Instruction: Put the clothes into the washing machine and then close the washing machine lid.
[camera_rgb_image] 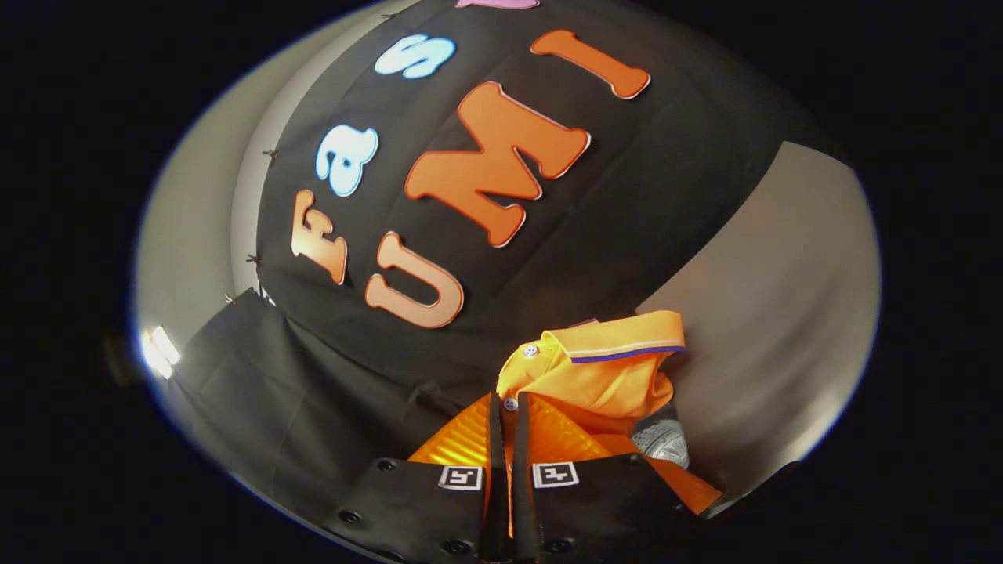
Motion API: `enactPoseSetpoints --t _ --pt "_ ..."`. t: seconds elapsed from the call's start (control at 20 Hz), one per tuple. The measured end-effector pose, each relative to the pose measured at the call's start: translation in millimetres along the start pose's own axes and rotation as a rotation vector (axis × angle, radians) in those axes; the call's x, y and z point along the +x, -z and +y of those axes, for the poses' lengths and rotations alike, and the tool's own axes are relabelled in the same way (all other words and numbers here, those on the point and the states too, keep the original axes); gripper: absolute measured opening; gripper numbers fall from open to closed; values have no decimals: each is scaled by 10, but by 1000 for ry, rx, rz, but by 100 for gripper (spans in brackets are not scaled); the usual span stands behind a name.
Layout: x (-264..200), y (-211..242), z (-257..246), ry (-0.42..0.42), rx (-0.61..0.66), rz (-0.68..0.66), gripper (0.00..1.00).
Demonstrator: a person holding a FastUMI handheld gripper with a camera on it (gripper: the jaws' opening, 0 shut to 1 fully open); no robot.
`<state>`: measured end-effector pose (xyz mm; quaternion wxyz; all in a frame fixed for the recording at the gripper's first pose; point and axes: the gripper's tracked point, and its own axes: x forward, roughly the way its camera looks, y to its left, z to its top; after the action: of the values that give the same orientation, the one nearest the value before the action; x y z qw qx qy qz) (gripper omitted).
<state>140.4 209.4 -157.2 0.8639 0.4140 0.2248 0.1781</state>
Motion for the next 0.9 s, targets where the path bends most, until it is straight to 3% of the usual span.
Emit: enactPoseSetpoints --t 0.5,0.7,0.9 --pt "1035 1303 26 7 -53 202 10" --pt "1349 1679 -255 80 -103 244 10" --pt "1768 2089 -851 178 -119 287 10"
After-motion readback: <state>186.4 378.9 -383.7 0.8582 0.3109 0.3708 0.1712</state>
